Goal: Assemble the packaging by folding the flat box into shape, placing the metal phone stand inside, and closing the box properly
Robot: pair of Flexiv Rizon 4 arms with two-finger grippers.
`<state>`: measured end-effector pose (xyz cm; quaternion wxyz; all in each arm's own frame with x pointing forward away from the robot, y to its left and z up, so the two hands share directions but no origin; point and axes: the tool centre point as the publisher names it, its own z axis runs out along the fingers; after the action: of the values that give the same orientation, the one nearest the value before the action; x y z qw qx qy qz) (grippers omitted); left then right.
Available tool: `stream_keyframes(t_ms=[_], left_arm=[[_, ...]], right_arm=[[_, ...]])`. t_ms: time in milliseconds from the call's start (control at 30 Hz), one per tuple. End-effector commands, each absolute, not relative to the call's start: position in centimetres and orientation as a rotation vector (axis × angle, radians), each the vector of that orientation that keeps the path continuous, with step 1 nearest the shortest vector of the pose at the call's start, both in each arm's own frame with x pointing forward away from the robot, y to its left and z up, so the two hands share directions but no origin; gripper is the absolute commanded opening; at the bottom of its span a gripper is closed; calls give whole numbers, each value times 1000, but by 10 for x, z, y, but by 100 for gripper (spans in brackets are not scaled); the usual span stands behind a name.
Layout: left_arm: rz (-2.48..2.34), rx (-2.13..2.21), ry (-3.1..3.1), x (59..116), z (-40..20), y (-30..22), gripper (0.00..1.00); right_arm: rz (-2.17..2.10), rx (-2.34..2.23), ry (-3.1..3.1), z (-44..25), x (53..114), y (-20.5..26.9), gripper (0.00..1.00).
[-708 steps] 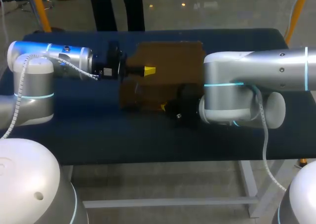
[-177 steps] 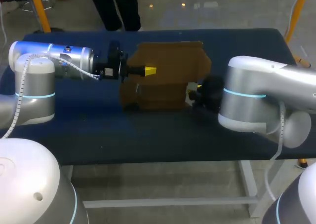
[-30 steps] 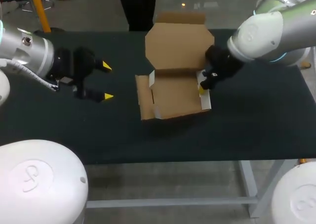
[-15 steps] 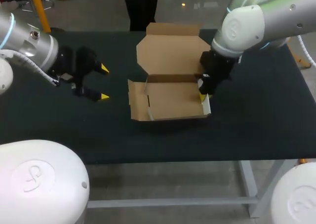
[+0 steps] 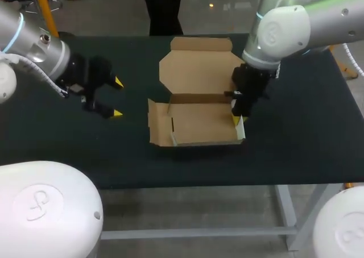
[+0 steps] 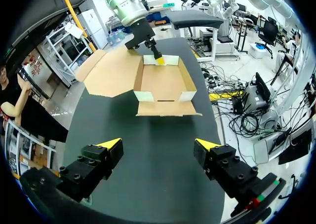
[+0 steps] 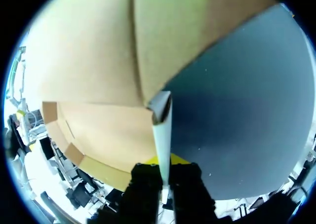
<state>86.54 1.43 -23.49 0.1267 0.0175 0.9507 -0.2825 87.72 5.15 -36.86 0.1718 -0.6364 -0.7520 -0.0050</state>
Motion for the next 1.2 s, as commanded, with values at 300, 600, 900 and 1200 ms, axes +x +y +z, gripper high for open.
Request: stream_keyframes(t_ms=[300,600,900,1200], left_arm=[[-810,52,2784,870,-233,12,100],[-810,52,2784,870,-233,12,100],[-810,52,2784,870,-233,12,100],[-810,52,2784,870,-233,12,100]], right_arm=[[-9,-1803,-2119,-370,880,48,0],[91,-1808,-2089,-371,887,58,0],[298,-1817,-2011,-378,889,67,0],[367,-1808,-1976,-392,883,66,0]])
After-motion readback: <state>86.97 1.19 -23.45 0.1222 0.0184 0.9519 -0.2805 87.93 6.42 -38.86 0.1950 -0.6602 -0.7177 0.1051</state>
